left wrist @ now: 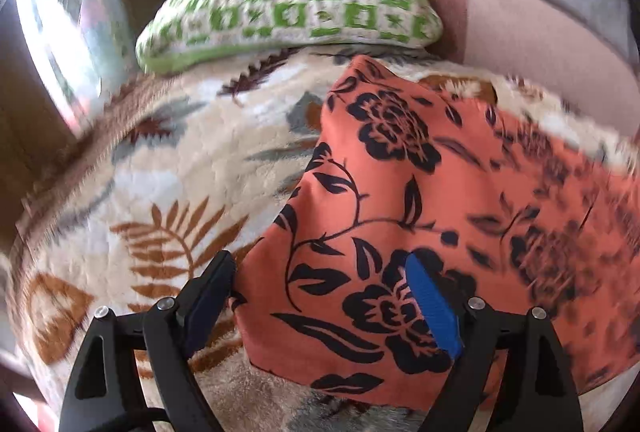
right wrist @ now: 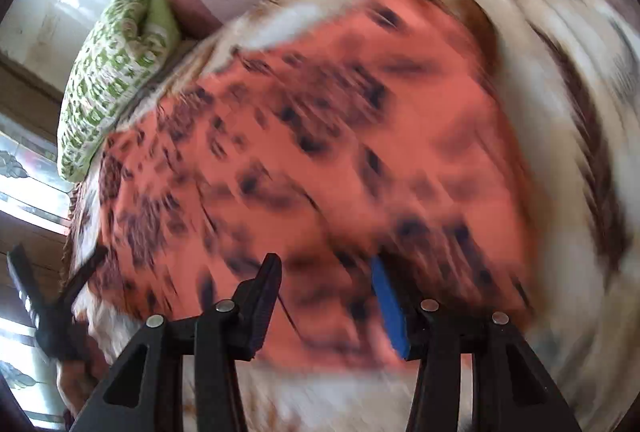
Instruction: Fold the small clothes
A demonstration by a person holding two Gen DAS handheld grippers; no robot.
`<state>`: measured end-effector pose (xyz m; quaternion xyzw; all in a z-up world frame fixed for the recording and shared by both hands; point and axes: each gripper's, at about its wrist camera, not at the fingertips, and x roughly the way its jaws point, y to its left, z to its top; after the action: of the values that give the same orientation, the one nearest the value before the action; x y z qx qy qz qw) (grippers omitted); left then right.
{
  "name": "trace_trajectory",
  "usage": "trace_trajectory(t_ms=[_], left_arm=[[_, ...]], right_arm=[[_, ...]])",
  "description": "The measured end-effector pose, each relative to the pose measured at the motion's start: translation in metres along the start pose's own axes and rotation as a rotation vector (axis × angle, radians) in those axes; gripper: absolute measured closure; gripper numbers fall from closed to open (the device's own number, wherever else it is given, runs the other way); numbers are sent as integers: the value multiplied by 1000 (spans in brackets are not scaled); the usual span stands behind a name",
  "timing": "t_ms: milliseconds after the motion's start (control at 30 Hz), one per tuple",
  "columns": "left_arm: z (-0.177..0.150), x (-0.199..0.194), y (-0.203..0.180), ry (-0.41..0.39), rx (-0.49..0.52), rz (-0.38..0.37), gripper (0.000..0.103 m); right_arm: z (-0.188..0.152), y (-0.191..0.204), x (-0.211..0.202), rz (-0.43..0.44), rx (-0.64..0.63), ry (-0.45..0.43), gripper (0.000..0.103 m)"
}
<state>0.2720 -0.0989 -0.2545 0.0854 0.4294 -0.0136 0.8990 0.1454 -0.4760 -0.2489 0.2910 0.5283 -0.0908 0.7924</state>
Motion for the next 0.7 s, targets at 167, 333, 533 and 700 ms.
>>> trace_trajectory(t_ms=[167,333,533,700], left_arm=[[-13,15,8,-2,-33,6,0],[-14,21,20,50,-105,-77,0],[-13,-1,-10,51,59,137,0],[-3,-22,-36,73,107,234,0]], right_arm=[[-68,-33,-93,192,23,-176,50],[-128,-77,-140,318,64,-301,49],[-140,-126,-148,383,163,-332,48],[-141,-133,-153,294,81,-374,48]])
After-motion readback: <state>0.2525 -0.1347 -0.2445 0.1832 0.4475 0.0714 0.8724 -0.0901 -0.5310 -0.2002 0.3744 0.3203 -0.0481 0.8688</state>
